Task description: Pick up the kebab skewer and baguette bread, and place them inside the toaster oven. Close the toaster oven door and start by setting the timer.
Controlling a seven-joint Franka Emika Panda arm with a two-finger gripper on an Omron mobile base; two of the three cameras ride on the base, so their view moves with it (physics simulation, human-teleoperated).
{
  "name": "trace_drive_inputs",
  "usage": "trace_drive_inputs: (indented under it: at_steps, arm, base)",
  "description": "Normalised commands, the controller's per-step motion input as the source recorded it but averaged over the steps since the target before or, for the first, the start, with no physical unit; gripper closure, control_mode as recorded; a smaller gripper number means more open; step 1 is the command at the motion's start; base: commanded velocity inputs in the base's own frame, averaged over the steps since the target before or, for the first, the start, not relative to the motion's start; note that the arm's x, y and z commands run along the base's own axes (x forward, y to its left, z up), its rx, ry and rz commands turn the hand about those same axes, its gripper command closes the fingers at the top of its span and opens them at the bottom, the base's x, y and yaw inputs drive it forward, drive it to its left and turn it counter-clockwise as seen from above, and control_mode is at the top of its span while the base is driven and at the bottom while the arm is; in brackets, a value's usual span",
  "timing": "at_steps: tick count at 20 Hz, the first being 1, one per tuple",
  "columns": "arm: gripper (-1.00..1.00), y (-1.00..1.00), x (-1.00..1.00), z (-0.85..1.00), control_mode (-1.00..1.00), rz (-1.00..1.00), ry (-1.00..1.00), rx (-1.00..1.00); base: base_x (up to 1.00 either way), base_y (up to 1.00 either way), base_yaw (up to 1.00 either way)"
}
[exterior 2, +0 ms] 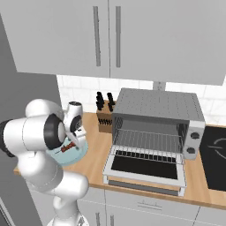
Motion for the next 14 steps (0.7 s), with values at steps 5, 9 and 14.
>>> trace_drive_inputs:
  at_steps: [5,9,14]
  arm:
    - [1.0,0.0,0.02,-0.19,-1.0,0.0,0.13,0.0]
    - [1.0,0.0,0.0,-0.02,-1.0,0.0,0.08,0.0]
    - [1.0,-0.07,0.0,-0.01,-1.0,-0.01,0.01,0.02]
  base:
    - [0.0,0.0,0.0]
    - [0.0,0.0,0.0]
    - [0.0,0.0,0.0]
